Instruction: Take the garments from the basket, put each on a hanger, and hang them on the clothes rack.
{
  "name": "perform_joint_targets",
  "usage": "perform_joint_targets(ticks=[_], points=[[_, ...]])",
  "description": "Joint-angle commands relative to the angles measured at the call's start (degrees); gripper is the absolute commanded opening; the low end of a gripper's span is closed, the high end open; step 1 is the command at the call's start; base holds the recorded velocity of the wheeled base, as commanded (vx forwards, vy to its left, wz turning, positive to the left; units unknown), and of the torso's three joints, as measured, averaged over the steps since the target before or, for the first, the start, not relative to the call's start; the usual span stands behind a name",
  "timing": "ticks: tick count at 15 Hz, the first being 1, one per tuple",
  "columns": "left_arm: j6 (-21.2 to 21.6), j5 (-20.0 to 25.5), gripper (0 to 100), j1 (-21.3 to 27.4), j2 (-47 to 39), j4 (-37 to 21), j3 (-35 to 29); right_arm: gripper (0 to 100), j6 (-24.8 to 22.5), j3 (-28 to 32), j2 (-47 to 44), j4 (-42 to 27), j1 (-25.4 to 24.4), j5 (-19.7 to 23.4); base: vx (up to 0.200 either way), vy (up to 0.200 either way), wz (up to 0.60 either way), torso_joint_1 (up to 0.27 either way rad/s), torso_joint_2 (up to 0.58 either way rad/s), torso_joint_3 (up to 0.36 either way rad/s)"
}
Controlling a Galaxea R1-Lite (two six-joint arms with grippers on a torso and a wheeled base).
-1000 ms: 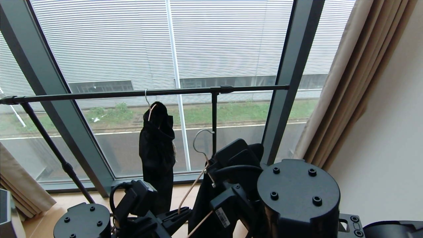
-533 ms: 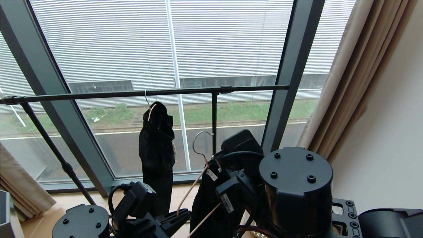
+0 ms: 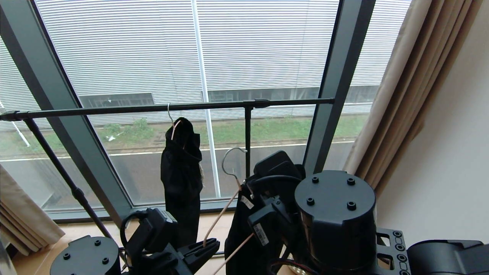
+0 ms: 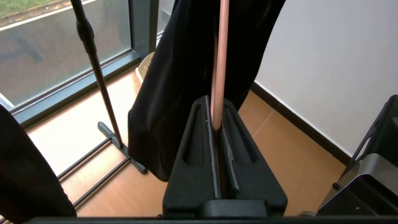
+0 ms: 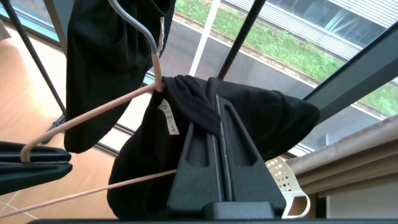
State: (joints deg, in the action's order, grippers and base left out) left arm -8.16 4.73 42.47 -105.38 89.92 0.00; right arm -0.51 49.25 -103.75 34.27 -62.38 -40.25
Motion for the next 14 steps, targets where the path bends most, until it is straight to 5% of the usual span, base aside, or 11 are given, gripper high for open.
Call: perform_joint_targets(ticks=[1, 5, 6, 14], points=[[0.07, 0.02, 0, 0.07, 1.14, 0.08, 0.0, 0, -0.02, 0.06, -0.22, 0.01, -0.02, 0.0, 0.0, 0.0, 0.0, 0.0, 0.0, 0.0], [0.07, 0.02, 0, 0.07, 1.49, 0.08, 0.0, 0, -0.02, -0.12, -0.13, 0.01, -0.02, 0.0, 0.0, 0.0, 0.0, 0.0, 0.0, 0.0], [0.07, 0.02, 0, 0.15, 1.49, 0.08, 0.0, 100, -0.02, -0.12, -0.13, 0.01, -0.02, 0.0, 0.0, 0.0, 0.0, 0.0, 0.0, 0.0], [0.07, 0.02, 0, -0.02, 2.63, 0.08, 0.0, 100, -2.21, -1.88, 4.88, -0.43, 3.4, 0.53, 0.0, 0.0, 0.0, 0.0, 0.0, 0.0]])
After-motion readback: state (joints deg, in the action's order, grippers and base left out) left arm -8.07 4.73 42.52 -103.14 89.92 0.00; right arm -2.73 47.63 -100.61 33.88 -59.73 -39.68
